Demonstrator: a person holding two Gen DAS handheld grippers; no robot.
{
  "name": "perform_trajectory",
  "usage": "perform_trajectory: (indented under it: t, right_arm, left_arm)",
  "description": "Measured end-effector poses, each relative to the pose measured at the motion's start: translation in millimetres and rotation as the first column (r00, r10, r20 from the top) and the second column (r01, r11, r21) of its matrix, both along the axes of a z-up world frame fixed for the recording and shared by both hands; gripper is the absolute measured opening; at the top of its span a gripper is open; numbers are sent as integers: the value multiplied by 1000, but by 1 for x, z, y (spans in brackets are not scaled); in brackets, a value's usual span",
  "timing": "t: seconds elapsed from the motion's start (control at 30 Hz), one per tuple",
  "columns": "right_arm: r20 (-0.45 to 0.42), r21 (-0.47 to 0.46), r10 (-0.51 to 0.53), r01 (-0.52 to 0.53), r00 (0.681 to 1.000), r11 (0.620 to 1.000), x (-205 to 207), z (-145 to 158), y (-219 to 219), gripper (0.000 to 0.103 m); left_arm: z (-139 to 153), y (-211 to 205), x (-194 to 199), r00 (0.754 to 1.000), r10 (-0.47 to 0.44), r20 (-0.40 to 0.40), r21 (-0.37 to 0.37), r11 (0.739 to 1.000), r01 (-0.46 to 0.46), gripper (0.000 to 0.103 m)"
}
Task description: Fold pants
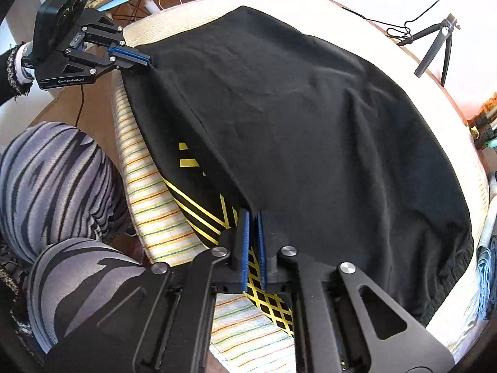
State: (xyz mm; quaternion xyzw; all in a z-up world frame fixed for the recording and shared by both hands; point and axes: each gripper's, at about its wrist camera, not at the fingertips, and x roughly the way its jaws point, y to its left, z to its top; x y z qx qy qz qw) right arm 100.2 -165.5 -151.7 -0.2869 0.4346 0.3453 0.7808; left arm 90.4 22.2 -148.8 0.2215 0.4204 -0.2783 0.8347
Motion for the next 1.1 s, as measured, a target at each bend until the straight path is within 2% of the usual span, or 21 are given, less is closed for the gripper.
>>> perform_trajectory:
  t: [0.13,0.23,0.37,0.43,0.47,0.5,0.6,0.63,0.67,0.7,0.8,0.87,0.93,1.0,1.03,1.1]
  right_arm:
    - [-25,26,36,-35,999,999,-8,9,1,4]
    - [-58,-12,39,-40,998,999,-6,4,3,3]
    - [-120,-16,25,-27,992,999,2,0,5,4]
    - [-104,-5,15,-16,994,1000,3,8,7,4]
    - [-110,10,8,-7,994,1000,5,14,6,6]
    - [-106,25,0,2,994,1000,6,21,6,7]
    - [-48,52,-43,45,998,998,8,45,1,32]
    - [-35,71,-63,65,997,995,10,55,-1,44]
    - [-26,98,-79,81,997,992,11,67,-3,48]
    - [-14,126,-96,97,995,987,10,79,-6,49]
    - [16,192,-142,137,990,972,6,117,-10,49]
    - [35,216,-163,152,986,965,4,138,-9,49]
    - [49,243,-158,142,986,959,-4,158,-5,49]
    - [46,262,-166,148,985,954,-6,170,1,50]
    - [32,271,-171,156,985,950,-6,174,6,55]
    - [7,283,-186,176,983,943,-9,177,13,57]
  left_arm:
    - [5,5,-10,1000,-6,-13,-30,1000,5,1]
    - [-4,8,-12,999,19,-47,-22,1000,-20,1]
    - [1,28,-15,991,105,-81,-124,986,-115,1]
    - [9,46,-19,979,182,-94,-173,965,-196,11]
    - [12,50,-19,974,205,-101,-187,957,-221,22]
    - [15,61,-21,962,243,-128,-219,939,-266,38]
    - [19,80,-23,934,312,-175,-290,890,-352,42]
    - [19,89,-21,915,337,-221,-325,859,-395,44]
    - [19,92,-20,905,347,-246,-343,842,-416,49]
    - [18,100,-17,885,370,-283,-372,808,-457,50]
    - [12,110,-10,845,402,-351,-409,746,-525,50]
    - [8,112,-6,832,398,-386,-429,721,-544,50]
    - [-2,114,0,801,385,-457,-445,681,-581,50]
    - [-8,114,3,782,377,-496,-449,660,-602,50]
    - [-9,112,4,778,381,-500,-448,654,-609,50]
    - [-11,109,6,773,381,-508,-454,644,-615,50]
